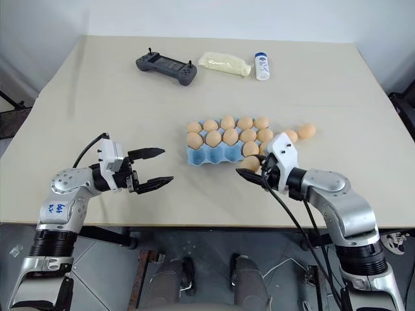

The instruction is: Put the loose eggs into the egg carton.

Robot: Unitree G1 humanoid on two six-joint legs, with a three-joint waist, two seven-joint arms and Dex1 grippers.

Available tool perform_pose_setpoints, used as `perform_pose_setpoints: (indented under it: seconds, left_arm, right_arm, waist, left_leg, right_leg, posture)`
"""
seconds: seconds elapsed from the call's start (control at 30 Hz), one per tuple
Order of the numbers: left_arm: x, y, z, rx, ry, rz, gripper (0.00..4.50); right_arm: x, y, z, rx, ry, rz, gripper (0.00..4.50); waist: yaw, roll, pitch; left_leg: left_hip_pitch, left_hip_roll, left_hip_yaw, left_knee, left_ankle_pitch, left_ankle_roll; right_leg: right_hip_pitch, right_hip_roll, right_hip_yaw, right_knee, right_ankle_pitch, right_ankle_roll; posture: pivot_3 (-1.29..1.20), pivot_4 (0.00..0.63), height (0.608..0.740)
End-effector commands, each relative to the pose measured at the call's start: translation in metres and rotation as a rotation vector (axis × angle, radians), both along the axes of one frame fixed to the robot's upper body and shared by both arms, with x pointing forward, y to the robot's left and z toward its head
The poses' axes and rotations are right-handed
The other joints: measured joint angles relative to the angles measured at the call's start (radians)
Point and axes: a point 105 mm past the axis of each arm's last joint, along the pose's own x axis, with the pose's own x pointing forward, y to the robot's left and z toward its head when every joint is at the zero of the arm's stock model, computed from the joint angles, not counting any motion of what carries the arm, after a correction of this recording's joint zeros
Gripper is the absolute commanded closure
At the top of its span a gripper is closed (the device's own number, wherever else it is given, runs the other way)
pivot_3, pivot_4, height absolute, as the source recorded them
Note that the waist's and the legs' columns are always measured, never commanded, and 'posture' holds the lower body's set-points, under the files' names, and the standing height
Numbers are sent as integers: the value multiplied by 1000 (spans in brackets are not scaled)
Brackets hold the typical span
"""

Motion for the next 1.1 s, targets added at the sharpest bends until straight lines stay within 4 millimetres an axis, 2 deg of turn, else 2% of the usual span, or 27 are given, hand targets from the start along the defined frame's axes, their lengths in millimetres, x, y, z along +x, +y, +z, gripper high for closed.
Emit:
perform_pose_setpoints:
  seconds: [0.03,0.17,0.37,0.8,0.83,1.0,1.1]
  left_arm:
    - [3,-3,14,-21,-50,-12,0]
    - [6,-5,16,-27,-55,-14,0]
    - [5,-4,17,-30,-61,-3,0]
    - [2,-3,16,-35,-65,16,0]
    - [3,-4,17,-36,-65,14,0]
    - [4,-6,18,-38,-69,10,0]
    - [4,-6,18,-39,-70,6,0]
  right_arm:
    - [10,8,28,43,-103,-13,2358]
    - [25,23,31,52,-132,-12,2358]
    - [36,46,31,69,-138,28,2358]
    - [45,50,8,31,-91,32,2358]
    - [45,51,7,31,-88,34,1649]
    - [47,51,10,31,-97,24,26]
    - [46,47,13,25,-107,20,26]
  waist:
    - [0,0,0]
    - [-2,0,0]
    - [-16,0,0]
    - [-21,0,0]
    - [-22,0,0]
    - [-22,0,0]
    - [-22,0,0]
  left_leg:
    - [0,0,0,0,0,0]
    - [0,1,0,-1,0,0]
    - [-1,0,0,-1,1,0]
    - [1,0,0,0,0,-2]
    - [1,0,0,0,0,-2]
    - [1,0,0,0,0,-2]
    - [1,0,0,0,0,-2]
  right_leg:
    - [0,0,0,0,0,0]
    - [0,0,0,0,0,-1]
    - [-1,0,-1,1,1,0]
    - [-1,0,-1,6,0,-1]
    - [-1,0,-1,6,0,-1]
    - [-2,0,-1,6,0,-1]
    - [-2,0,-1,6,0,-1]
  posture:
    - [0,150,740]
    - [0,150,740]
    - [0,150,740]
    - [0,150,740]
    - [0,150,740]
    - [0,150,740]
    - [0,150,740]
